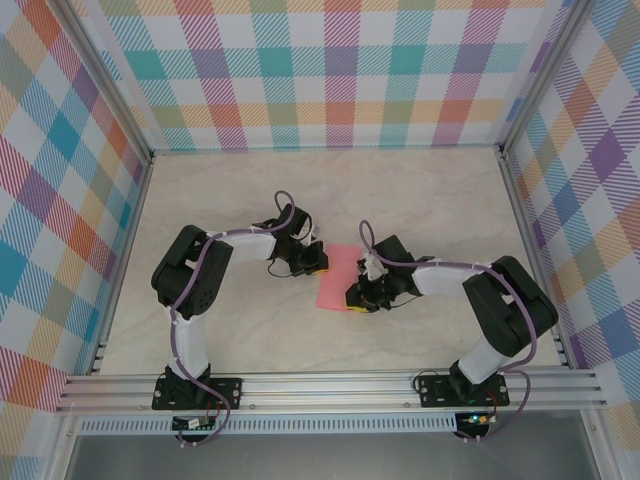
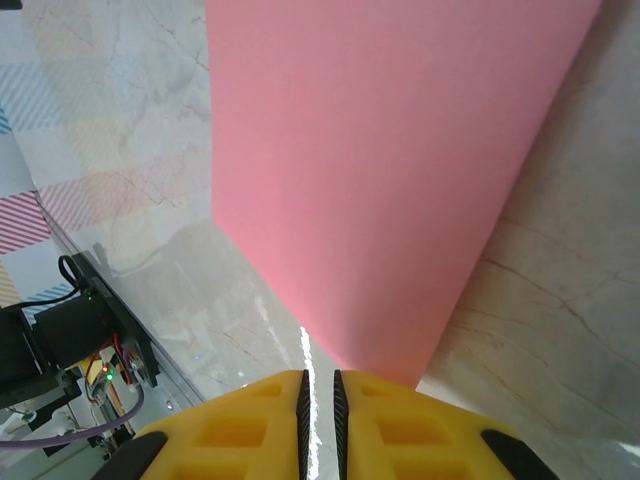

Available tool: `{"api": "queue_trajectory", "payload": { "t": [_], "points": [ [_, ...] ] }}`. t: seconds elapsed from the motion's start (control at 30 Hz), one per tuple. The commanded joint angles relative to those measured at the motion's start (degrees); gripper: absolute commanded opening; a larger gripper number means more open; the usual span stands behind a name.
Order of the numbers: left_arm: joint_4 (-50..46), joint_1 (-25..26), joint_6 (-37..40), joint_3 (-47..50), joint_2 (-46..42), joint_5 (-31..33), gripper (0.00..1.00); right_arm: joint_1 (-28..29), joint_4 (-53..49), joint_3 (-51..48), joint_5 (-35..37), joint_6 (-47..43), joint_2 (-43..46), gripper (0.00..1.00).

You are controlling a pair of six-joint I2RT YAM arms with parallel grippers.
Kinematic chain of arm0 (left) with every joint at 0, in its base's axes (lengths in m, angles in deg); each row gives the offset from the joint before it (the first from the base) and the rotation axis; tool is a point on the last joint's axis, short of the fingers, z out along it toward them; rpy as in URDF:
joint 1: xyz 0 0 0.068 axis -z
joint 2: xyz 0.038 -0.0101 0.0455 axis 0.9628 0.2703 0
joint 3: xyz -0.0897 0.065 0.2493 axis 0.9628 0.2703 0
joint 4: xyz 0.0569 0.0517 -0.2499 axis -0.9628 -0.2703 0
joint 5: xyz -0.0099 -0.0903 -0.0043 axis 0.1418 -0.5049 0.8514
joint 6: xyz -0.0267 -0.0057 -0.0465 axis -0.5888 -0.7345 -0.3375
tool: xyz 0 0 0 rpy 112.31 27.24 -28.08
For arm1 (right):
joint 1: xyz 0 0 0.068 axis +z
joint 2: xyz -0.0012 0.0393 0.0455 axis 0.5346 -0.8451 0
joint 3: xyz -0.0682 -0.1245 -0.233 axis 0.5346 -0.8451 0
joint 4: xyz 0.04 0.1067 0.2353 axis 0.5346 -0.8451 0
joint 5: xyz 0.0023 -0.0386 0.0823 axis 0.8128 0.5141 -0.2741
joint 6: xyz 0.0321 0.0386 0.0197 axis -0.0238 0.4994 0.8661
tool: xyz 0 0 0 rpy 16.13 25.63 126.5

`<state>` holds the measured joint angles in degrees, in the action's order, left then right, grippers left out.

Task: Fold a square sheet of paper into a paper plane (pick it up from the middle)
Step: Fold the square sheet of paper in half at the center of the table.

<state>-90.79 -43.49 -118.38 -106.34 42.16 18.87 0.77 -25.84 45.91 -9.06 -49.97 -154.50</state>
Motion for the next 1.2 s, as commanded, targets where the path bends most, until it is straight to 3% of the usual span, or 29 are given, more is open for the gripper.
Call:
{"api": "queue_trajectory", "payload": {
  "t": [0.0,0.27,0.47,0.63,0.8,1.17],
  "points": [
    [-6.22,0.37,0.33,1.10,2.37,1.81,0.00,0.32,1.56,-0.46,0.99,-0.21,-2.98,0.16],
    [-6.23,0.37,0.25,1.22,1.99,1.80,0.00,0.42,0.79,-2.72,3.61,-3.07,-2.93,0.15],
    [-2.41,0.39,-2.16,1.87,-1.32,-1.59,0.01,0.42,-0.22,-1.75,6.71,-2.54,5.80,0.20],
    [-3.83,0.46,-2.26,0.85,-7.86,-0.35,0.21,0.42,-5.00,1.33,17.98,-1.26,9.63,0.30],
    [-6.77,0.16,-2.32,3.52,-13.17,5.33,0.40,0.39,-8.67,6.71,20.32,-0.30,5.68,0.40],
    [2.03,-0.68,-6.00,9.17,-11.52,-2.34,0.47,0.34,-8.18,9.14,21.37,4.23,1.57,0.39]
  ]
}}
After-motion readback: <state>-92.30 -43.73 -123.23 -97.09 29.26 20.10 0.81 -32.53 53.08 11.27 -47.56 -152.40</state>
